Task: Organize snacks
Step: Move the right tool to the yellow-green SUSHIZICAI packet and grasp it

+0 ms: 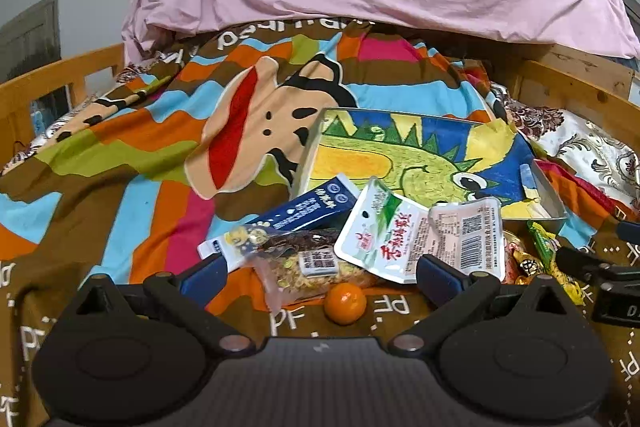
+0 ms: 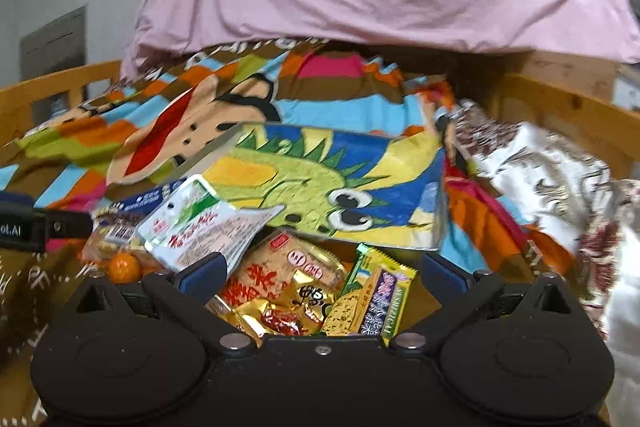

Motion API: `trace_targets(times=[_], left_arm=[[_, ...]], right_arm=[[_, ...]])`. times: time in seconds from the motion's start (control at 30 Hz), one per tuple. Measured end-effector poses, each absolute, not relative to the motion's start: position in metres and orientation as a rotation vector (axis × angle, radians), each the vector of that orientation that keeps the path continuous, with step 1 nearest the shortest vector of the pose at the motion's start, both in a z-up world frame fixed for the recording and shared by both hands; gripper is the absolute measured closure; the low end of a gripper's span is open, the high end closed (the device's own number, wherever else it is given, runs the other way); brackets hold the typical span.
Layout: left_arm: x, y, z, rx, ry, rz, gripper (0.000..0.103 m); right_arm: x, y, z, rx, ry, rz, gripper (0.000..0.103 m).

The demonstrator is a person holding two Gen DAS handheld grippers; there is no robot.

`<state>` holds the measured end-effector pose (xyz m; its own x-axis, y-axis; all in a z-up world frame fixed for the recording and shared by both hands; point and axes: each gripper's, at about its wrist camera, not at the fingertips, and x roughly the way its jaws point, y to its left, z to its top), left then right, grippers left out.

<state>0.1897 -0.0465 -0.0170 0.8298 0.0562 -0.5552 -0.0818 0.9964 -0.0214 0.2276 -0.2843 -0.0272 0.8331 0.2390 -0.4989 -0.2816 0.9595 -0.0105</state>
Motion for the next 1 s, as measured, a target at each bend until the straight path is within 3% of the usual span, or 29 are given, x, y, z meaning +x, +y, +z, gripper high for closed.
trace_targets(times=[0.17, 0.53, 0.7, 1.0], left_arm=[[0.202, -0.051, -0.022, -0.073, 0.609, 0.015, 0.000], [0.194, -0.065, -0.041, -0.248, 0.632, -0.112, 0.000], [0.201, -0.085, -0.056, -0.217, 0.672, -0.138, 0.000], [0.191, -0.140, -0.055, 0.025, 0.529, -0.345, 0.000]], right_arm=[[0.241, -0.283, -0.033, -0.193, 0.599, 0.247, 0.001], [0.267, -0.310, -0.032, -0.148, 0.650, 0.230, 0.001], [0.275, -0.323, -0.035, -0.097, 0.701, 0.206, 0.001], [0.295, -0.331, -0.055, 0.034, 0.762, 0.246, 0.005]])
